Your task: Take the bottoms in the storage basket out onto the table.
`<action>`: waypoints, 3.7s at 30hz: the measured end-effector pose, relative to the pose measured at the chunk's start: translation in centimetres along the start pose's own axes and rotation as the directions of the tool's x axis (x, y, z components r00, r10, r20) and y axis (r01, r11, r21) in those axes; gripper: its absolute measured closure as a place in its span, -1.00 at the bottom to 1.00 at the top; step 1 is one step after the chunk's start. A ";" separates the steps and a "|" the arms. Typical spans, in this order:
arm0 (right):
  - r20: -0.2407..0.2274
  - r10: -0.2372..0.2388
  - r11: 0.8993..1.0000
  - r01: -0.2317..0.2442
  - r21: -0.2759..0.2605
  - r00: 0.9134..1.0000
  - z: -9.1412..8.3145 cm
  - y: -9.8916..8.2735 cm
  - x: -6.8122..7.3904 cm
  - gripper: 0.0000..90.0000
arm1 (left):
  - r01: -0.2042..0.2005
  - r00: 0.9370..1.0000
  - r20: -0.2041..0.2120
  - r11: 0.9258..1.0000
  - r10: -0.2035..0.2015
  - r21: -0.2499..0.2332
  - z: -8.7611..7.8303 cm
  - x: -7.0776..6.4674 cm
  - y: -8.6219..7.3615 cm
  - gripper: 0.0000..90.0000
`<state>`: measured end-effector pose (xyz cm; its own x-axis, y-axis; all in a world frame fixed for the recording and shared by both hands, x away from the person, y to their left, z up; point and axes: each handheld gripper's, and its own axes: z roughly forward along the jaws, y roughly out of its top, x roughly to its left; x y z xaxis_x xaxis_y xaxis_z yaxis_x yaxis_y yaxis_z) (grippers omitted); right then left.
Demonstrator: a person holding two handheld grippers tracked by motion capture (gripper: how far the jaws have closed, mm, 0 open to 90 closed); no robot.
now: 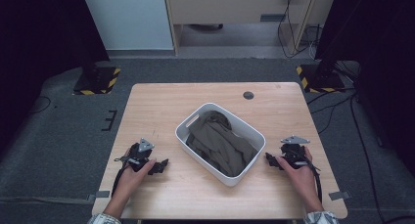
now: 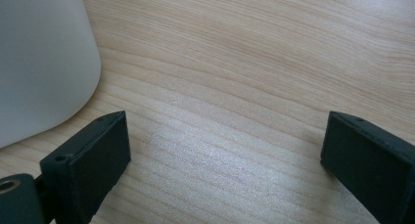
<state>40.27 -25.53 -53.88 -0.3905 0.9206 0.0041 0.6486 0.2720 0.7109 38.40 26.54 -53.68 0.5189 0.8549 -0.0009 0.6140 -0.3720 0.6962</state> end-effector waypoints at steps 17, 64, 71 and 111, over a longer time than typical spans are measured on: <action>-0.012 -0.008 0.996 0.007 -0.094 1.000 -3.7 1.1 0.3 -0.80 | 0.002 1.000 -0.002 1.000 -0.002 0.001 0.1 -0.2 0.1 -1.00; -0.321 -0.310 0.950 0.303 -0.072 0.895 -3.3 17.8 13.7 -0.87 | -0.002 1.000 0.002 1.000 0.002 0.001 0.1 -0.4 0.1 -1.00; -0.337 -0.309 0.948 0.316 -0.034 0.889 0.1 16.9 15.2 -0.87 | -0.005 1.000 0.008 1.000 0.005 -0.001 0.1 -0.4 0.1 -1.00; -0.272 -0.451 0.854 0.499 0.147 0.850 7.8 11.8 18.5 -0.99 | -0.016 1.000 0.016 1.000 0.016 0.000 0.2 -0.5 0.2 -1.00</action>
<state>45.79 -3.13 -50.86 -0.8019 0.5841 -0.1257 0.4549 0.7332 0.5054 38.35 25.97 -53.69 0.5381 0.8429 -0.0017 0.6058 -0.3854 0.6960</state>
